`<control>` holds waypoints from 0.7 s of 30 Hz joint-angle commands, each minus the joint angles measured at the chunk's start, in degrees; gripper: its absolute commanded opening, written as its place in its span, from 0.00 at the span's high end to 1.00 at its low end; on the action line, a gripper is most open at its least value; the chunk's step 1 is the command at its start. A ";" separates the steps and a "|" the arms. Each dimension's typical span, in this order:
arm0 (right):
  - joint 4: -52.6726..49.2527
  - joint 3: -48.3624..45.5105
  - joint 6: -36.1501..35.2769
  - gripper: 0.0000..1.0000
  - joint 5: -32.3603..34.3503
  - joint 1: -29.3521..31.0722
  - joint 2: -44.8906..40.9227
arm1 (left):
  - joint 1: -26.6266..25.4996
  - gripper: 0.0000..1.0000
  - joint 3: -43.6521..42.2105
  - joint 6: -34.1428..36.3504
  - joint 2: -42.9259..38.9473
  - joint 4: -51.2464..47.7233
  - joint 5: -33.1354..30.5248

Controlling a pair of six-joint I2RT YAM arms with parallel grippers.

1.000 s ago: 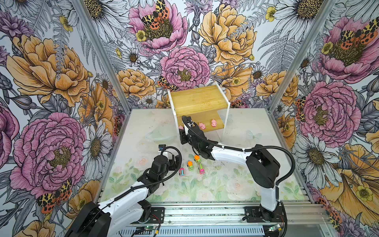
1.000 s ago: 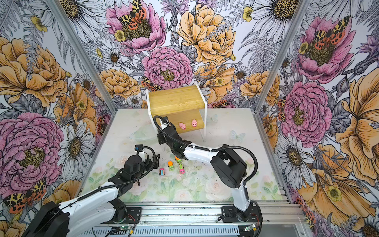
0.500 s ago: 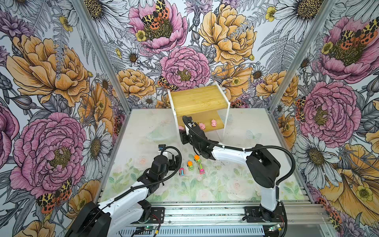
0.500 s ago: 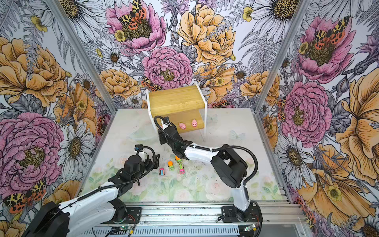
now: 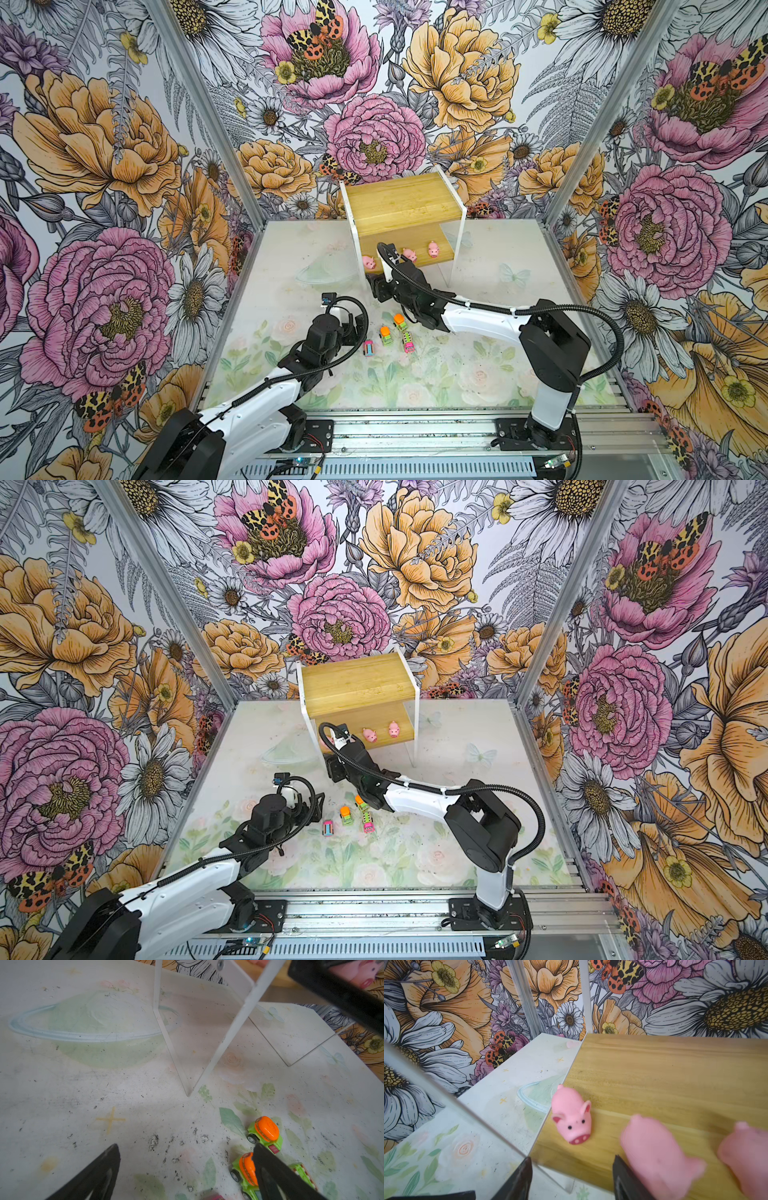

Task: Place and organize the plastic toys onto the shelf
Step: 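Withdraw the right gripper from the shelf and move it over the toy trucks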

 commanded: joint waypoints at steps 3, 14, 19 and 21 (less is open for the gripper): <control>-3.59 -5.59 -2.23 0.35 -5.32 0.43 -7.67 | 0.52 0.01 -0.49 0.47 -0.31 0.93 1.57; -6.95 -24.66 -1.18 0.38 -10.31 -0.13 -21.30 | 0.54 0.01 -0.23 0.45 0.35 0.87 1.37; -6.17 -28.26 0.96 0.42 -14.13 -0.17 -19.22 | 0.54 0.01 -0.22 0.29 0.48 0.86 1.29; -4.65 -29.28 2.01 0.43 -14.36 -0.14 -18.27 | 0.55 0.01 -0.05 0.29 0.72 0.78 1.36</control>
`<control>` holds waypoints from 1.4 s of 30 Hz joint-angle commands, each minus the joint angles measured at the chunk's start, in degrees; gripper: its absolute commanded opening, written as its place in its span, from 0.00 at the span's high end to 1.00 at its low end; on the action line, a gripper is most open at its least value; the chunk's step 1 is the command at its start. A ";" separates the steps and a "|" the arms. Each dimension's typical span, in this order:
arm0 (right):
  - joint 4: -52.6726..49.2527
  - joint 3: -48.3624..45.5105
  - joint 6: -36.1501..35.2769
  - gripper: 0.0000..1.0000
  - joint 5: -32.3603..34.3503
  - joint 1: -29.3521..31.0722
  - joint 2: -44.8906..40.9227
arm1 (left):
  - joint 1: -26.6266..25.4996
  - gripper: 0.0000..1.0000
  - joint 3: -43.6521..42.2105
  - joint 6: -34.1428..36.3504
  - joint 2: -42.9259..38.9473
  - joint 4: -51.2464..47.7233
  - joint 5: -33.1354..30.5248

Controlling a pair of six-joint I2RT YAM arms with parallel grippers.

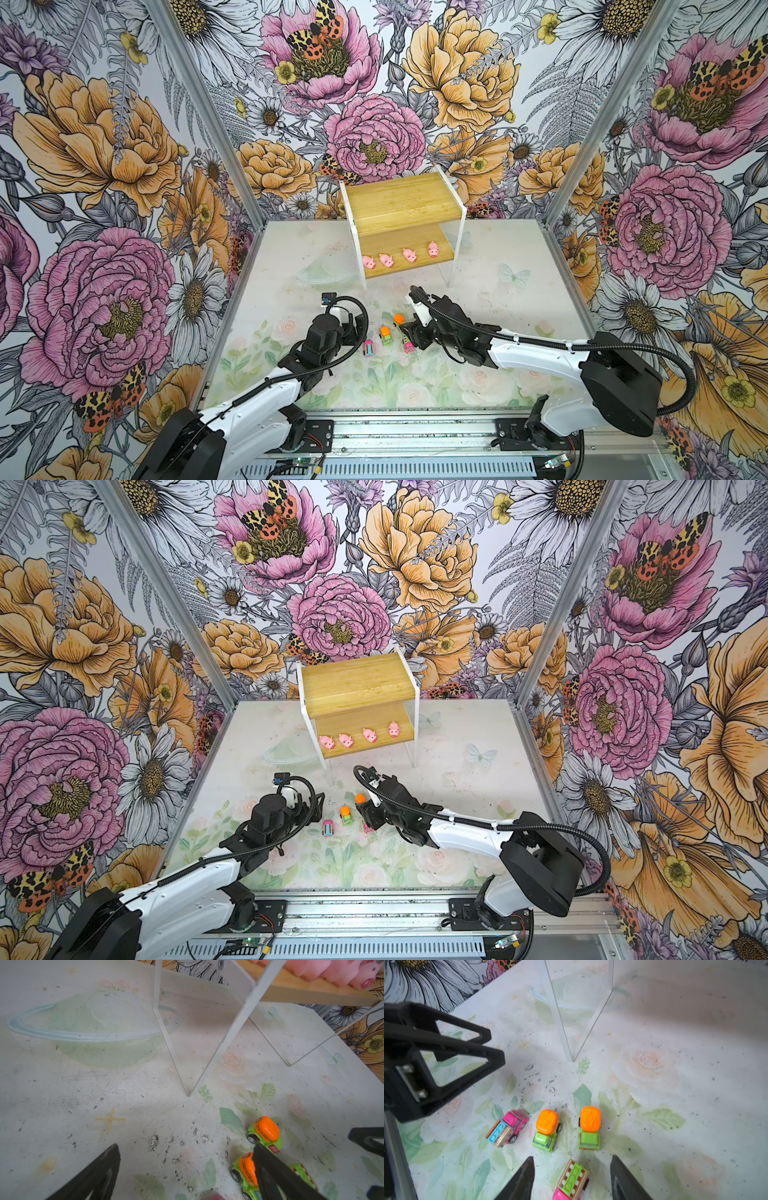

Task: Place and organize the plastic toys onto the shelf
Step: 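Withdraw the right gripper from the shelf and move it over the toy trucks, then close the right gripper on the pink truck with green roof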

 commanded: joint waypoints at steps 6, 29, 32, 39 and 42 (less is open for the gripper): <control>3.82 -1.59 3.81 0.44 -0.95 -0.20 3.88 | 0.51 0.01 0.29 0.40 1.05 0.48 1.17; 2.48 -0.21 9.37 0.58 -2.53 1.22 11.29 | 0.43 0.01 0.56 0.09 1.64 0.16 1.04; 2.35 0.00 9.32 0.63 -2.46 1.30 11.51 | 0.45 0.01 0.77 0.21 1.84 0.12 1.01; 2.79 0.00 8.51 0.72 -3.06 1.29 11.44 | 0.42 0.01 0.82 0.31 2.12 0.21 1.09; 2.72 -0.32 7.73 0.75 -3.30 1.36 10.19 | 0.50 0.01 0.82 0.32 2.05 0.18 1.09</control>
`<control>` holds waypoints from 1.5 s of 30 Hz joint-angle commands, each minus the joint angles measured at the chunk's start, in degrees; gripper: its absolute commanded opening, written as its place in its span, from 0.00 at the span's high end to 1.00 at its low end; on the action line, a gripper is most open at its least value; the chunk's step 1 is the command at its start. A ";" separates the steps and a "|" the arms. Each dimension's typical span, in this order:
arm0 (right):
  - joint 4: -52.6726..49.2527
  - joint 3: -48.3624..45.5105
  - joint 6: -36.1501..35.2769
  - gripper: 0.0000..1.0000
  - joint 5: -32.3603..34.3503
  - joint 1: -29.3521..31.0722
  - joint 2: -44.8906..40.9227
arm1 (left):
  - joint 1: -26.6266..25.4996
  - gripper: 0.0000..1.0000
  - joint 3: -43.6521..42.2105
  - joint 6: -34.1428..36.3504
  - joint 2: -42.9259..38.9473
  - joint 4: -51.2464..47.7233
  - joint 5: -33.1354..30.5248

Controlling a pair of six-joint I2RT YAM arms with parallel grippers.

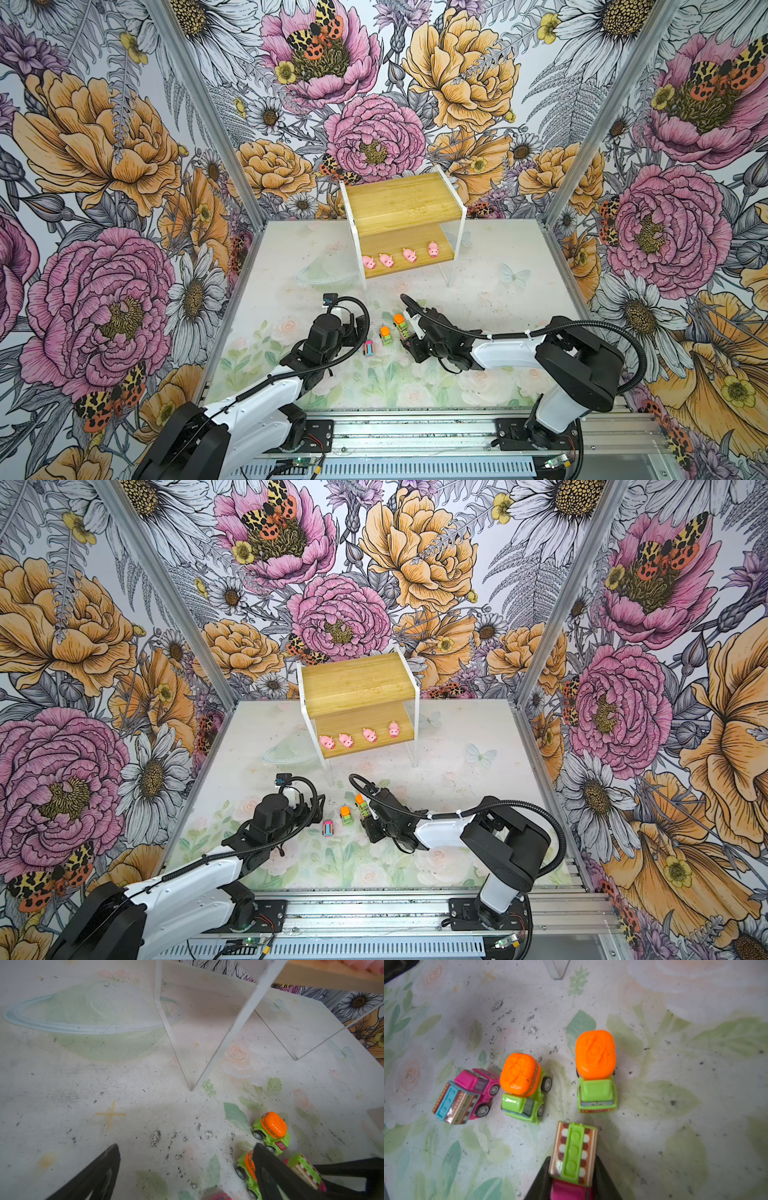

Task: Place and organize the plastic toys onto the shelf
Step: 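Close the right gripper on the pink truck with green roof, then lift the truck and carry it above the upper shelf with the right gripper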

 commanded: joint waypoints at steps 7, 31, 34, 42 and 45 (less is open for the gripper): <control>-6.77 2.10 -2.92 0.76 -1.05 0.25 -7.86 | 0.56 0.01 0.97 0.40 0.00 -0.03 1.12; -40.34 43.38 -12.89 0.76 -1.54 -8.27 -20.34 | 1.87 0.01 2.64 2.23 -1.38 -2.10 3.24; -40.53 47.74 -14.57 0.76 -0.73 -10.32 -18.69 | 2.02 0.01 2.62 2.18 -1.58 -2.00 3.39; -42.79 66.02 -19.40 0.77 2.85 -17.06 -7.56 | 2.63 0.01 3.52 2.78 -1.14 -2.34 4.28; -44.78 73.59 -19.52 0.78 2.95 -19.75 -2.48 | 2.79 0.01 3.72 2.86 -1.38 -2.81 4.13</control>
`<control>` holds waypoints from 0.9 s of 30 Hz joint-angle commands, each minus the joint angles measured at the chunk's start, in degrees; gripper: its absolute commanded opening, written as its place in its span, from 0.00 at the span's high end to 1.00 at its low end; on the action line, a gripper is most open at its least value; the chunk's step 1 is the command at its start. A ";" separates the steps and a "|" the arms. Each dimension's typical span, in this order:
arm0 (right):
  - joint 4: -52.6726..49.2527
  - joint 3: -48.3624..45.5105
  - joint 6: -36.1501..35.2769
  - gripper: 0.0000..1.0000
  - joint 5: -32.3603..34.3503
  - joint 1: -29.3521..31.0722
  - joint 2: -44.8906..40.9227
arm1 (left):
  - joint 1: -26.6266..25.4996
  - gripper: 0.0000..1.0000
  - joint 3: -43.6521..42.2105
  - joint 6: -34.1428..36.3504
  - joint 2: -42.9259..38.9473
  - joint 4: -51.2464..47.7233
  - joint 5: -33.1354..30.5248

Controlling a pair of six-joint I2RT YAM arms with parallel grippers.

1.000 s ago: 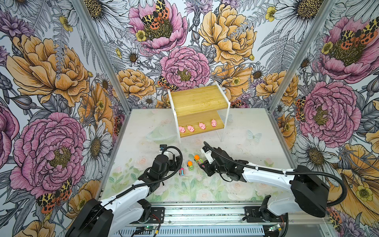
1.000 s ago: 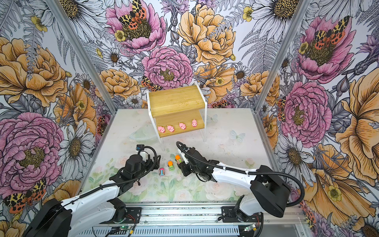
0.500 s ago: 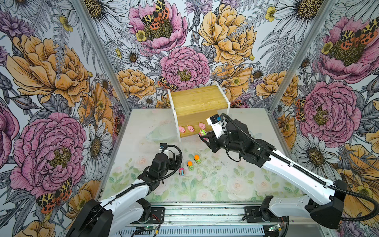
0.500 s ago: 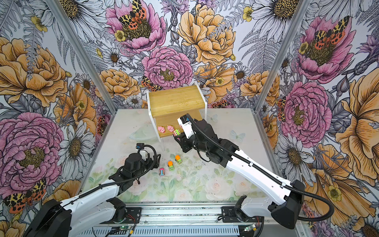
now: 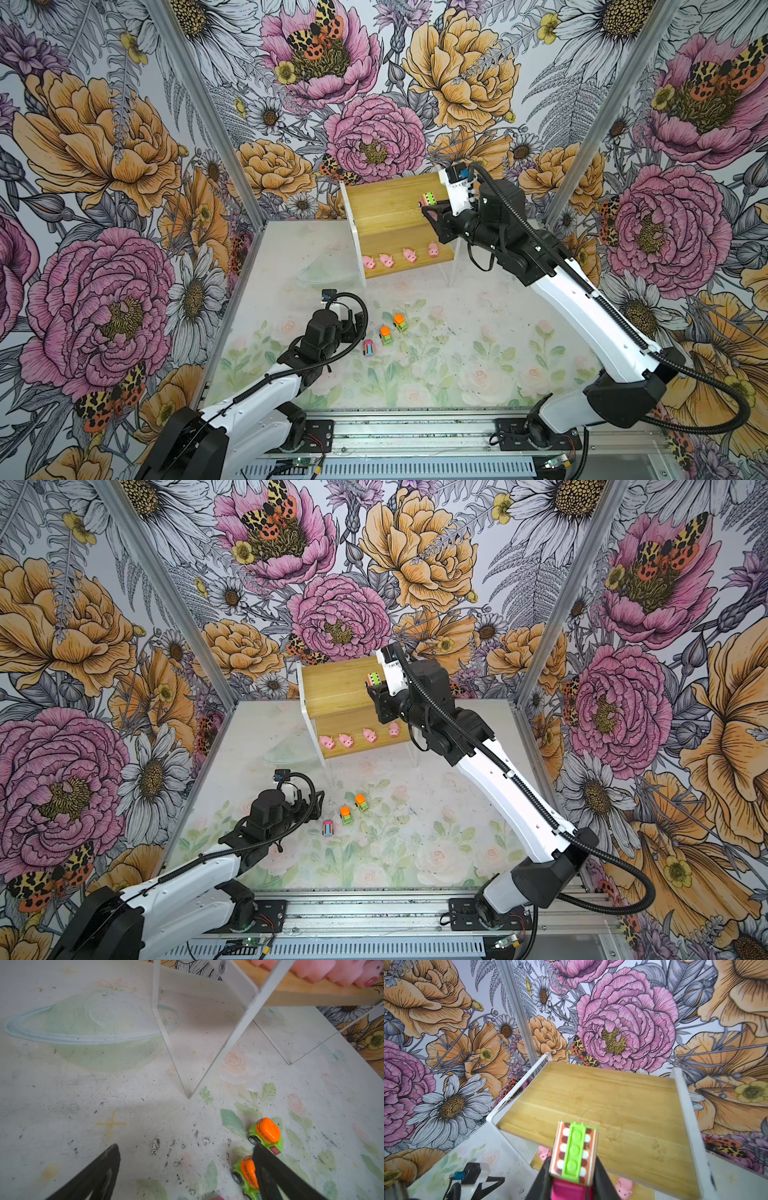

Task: Place and organize the plastic toys onto the shelf
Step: 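Lift the truck and carry it above the upper shelf with the right gripper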

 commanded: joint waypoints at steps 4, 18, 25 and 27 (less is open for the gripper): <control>-5.50 13.04 -1.42 0.78 1.78 -4.94 8.40 | 0.76 0.01 1.61 0.96 -1.09 -1.16 1.30; -9.35 20.40 5.33 0.79 -0.53 -8.90 17.62 | 1.02 0.01 1.68 0.72 -1.36 -1.68 1.48; -10.95 21.18 5.59 0.79 -1.61 -8.63 19.55 | 0.99 0.01 1.33 0.30 -1.95 -1.86 1.22; -11.36 21.11 5.46 0.79 -1.50 -8.58 19.79 | 1.08 0.01 1.31 0.35 -1.95 -1.95 1.22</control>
